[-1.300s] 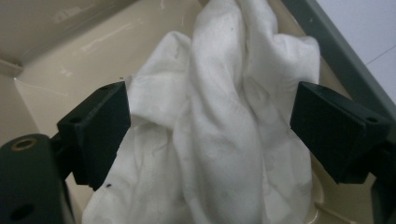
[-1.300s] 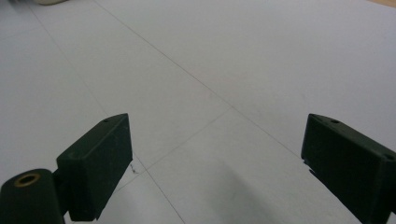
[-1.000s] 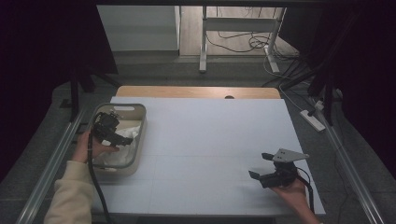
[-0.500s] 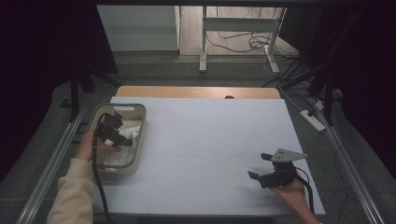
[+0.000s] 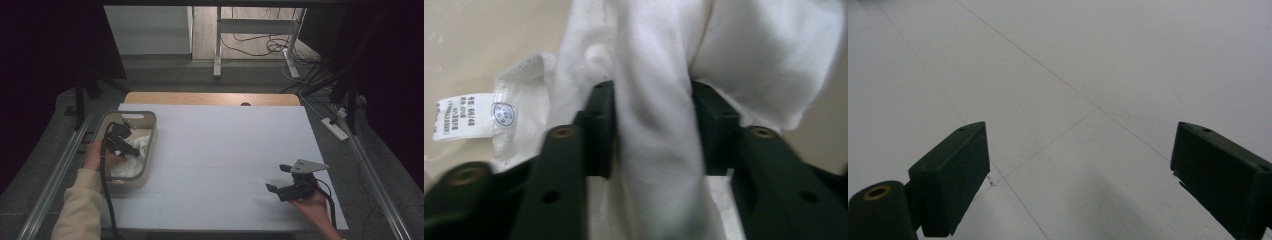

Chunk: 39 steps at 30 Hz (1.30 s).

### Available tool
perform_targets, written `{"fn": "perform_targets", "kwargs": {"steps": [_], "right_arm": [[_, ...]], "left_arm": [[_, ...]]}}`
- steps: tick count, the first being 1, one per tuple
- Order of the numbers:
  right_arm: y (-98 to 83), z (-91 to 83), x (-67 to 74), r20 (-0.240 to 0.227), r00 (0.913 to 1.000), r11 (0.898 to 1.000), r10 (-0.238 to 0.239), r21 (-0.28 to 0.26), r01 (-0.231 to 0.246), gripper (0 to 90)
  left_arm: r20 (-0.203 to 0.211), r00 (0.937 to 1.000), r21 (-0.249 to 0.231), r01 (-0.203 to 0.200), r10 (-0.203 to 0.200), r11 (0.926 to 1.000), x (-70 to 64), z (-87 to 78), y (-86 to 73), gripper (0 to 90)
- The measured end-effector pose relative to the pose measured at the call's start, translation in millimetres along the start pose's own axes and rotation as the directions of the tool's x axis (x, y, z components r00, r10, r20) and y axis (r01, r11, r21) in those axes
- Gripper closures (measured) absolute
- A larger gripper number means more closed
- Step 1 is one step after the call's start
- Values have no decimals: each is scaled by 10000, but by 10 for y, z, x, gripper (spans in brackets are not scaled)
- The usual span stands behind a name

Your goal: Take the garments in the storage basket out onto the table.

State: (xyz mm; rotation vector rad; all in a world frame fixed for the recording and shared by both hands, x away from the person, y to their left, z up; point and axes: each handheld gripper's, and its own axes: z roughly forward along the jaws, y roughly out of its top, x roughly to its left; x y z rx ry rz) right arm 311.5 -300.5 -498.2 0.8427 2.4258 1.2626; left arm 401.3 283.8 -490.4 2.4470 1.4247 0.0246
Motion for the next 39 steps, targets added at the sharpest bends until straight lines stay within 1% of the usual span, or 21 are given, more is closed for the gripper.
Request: {"fn": "perform_targets", "kwargs": {"steps": [3, 8, 11, 19, 24, 28, 31, 33, 39], "right_arm": [[0, 0, 1, -6, 10000, 10000, -16, 9, 16, 87], [1, -6, 2, 6, 10000, 10000, -15, -4, 15, 87], [2, -11, 2, 12, 10000, 10000, -18, -17, 18, 87], [4, -22, 1, 24, 10000, 10000, -20, -58, 20, 87], [4, -23, 4, 37, 10000, 10000, -31, -49, 31, 87], [5, -30, -1, 39, 10000, 10000, -6, -83, 6, 87], [5, -31, 1, 39, 10000, 10000, -17, -80, 17, 87], [5, -31, 2, 37, 10000, 10000, -20, -75, 20, 87], [5, -32, 0, 36, 10000, 10000, -16, -73, 16, 87]], "left_arm": [[156, 9999, -30, -1, 2, 10000, 17, 0, -9, 648], [145, 9999, -169, -50, 52, 9998, 22, -20, -23, 672], [56, 9999, -311, -111, 112, 9995, 18, -52, -35, 679], [-272, 9996, -1015, -117, 90, 9948, -8, -200, -101, 683], [-359, 9993, -1418, -104, 53, 9898, -18, -292, -138, 684], [-381, 9993, -1779, -26, -43, 9840, -25, -368, -174, 684], [-428, 9991, -1989, -52, -34, 9800, -37, -419, -190, 684], [-446, 9990, -2095, -103, 10, 9778, -46, -450, -197, 684], [-480, 9988, -2402, -11, -107, 9707, -50, -511, -227, 685]]}}
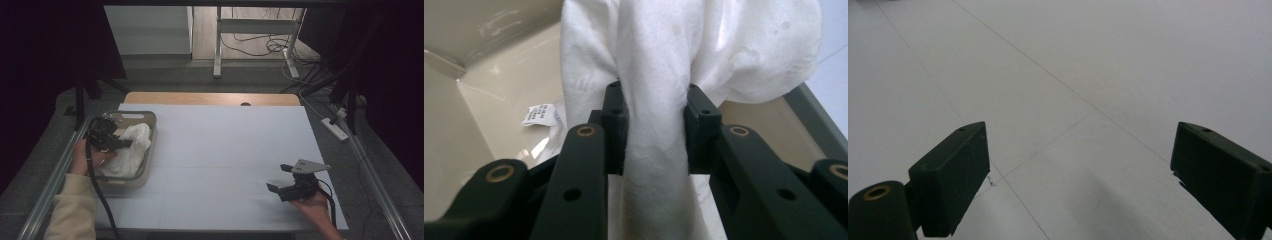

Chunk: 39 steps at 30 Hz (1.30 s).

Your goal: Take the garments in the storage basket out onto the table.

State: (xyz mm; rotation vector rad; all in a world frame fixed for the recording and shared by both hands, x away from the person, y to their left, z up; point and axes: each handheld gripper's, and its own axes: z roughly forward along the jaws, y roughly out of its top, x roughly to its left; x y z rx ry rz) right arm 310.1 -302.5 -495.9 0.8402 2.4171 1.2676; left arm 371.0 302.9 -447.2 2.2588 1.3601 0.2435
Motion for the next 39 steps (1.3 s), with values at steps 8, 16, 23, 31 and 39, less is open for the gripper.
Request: {"fn": "perform_targets", "kwargs": {"steps": [8, 16, 23, 31, 39], "right_arm": [[-1, 1, -2, 8, 10000, 10000, 7, 13, -7, 87], [-2, 7, 1, 18, 10000, 10000, -19, 56, 19, 87], [0, -4, 1, 46, 10000, 10000, -3, -55, 3, 87], [-2, 4, 3, 23, 10000, 10000, -9, -14, 9, 87], [-2, 6, 3, 35, 10000, 10000, -14, 18, 14, 87]], "left_arm": [[23, 10000, -537, 25, -23, 9986, -10, -126, -11, 685], [345, 9994, -1008, -15, 50, 9949, -17, -214, -22, 685], [590, 9982, -1741, 199, -98, 9845, -3, -298, -40, 687], [514, 9987, -2283, 125, -8, 9735, -43, -385, -33, 687], [594, 9982, -2469, 120, 28, 9690, -68, -428, -30, 687]]}}
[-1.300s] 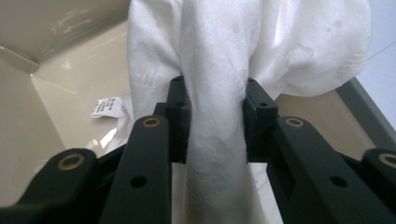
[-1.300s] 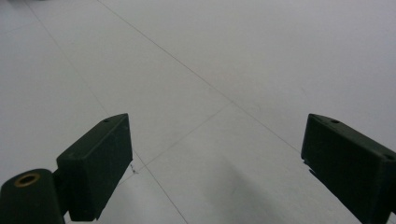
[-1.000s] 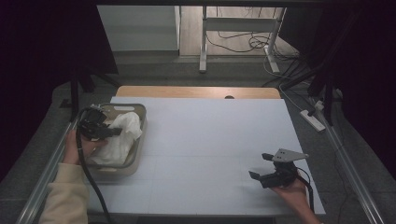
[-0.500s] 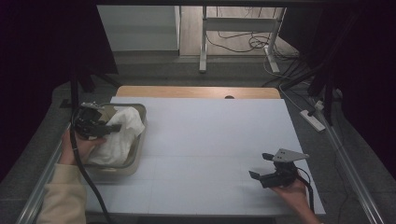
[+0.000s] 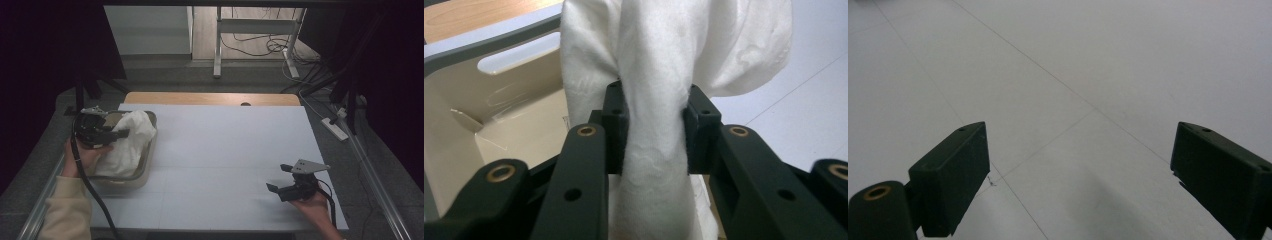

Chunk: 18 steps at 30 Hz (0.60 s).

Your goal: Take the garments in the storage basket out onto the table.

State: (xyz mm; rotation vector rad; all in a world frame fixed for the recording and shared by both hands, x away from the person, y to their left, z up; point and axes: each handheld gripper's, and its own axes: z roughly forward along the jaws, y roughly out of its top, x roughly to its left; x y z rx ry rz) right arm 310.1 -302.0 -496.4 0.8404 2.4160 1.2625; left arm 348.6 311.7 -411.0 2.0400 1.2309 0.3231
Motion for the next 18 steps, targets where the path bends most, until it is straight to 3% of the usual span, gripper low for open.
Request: {"fn": "perform_targets", "kwargs": {"steps": [9, 15, 18], "right_arm": [[0, 2, -1, 6, 10000, 10000, 1, 5, -1, 87], [-1, 1, 0, -11, 10000, 10000, -4, 10, 4, 86], [-1, 3, 1, -3, 10000, 10000, -10, 22, 10, 87]], "left_arm": [[215, 9997, -509, 115, -104, 9986, -12, -58, 11, 687], [151, 9997, -1055, 214, -199, 9942, -33, -121, 21, 687], [312, 9993, -1354, 256, -216, 9905, -43, -166, 27, 687]]}}
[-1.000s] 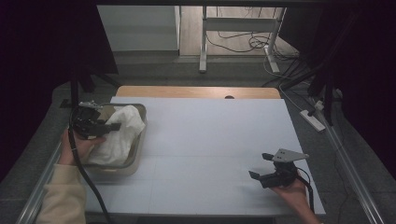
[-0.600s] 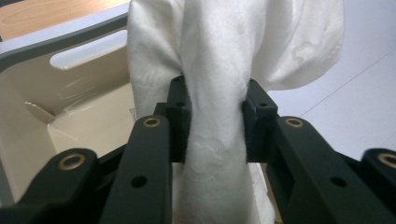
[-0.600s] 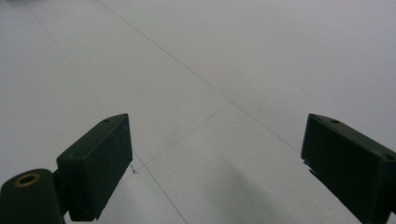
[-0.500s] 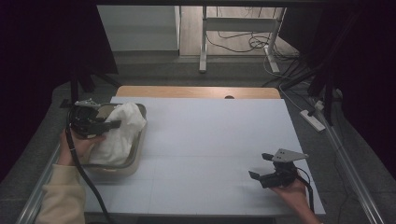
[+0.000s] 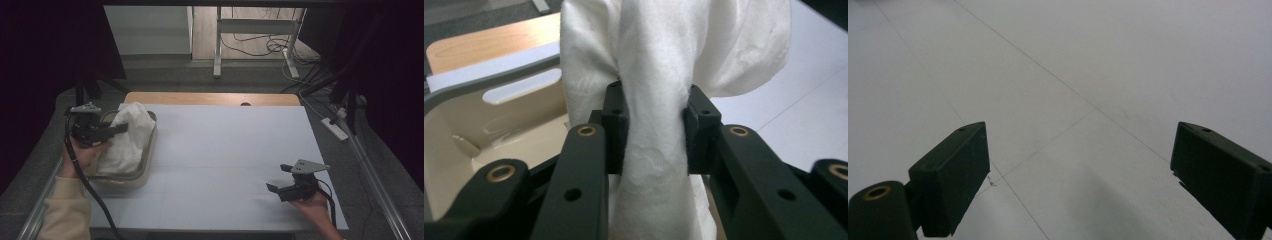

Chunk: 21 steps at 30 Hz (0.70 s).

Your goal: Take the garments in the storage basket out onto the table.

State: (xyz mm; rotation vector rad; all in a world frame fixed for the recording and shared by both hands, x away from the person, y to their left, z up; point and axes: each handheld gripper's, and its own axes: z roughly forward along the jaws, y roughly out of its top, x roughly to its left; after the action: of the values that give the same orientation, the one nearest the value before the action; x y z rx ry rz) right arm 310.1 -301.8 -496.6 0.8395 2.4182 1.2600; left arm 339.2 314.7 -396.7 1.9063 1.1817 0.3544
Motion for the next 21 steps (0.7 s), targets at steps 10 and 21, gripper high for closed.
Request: {"fn": "perform_targets", "kwargs": {"steps": [10, 21], "right_arm": [[-1, 2, 0, 3, 10000, 10000, 9, 12, -9, 87], [-1, 4, 2, -16, 10000, 10000, -2, 23, 2, 87]], "left_arm": [[215, 9998, -442, -39, 49, 9990, -32, -40, 17, 687], [386, 9990, -933, -203, 240, 9954, -88, -90, 39, 687]]}}
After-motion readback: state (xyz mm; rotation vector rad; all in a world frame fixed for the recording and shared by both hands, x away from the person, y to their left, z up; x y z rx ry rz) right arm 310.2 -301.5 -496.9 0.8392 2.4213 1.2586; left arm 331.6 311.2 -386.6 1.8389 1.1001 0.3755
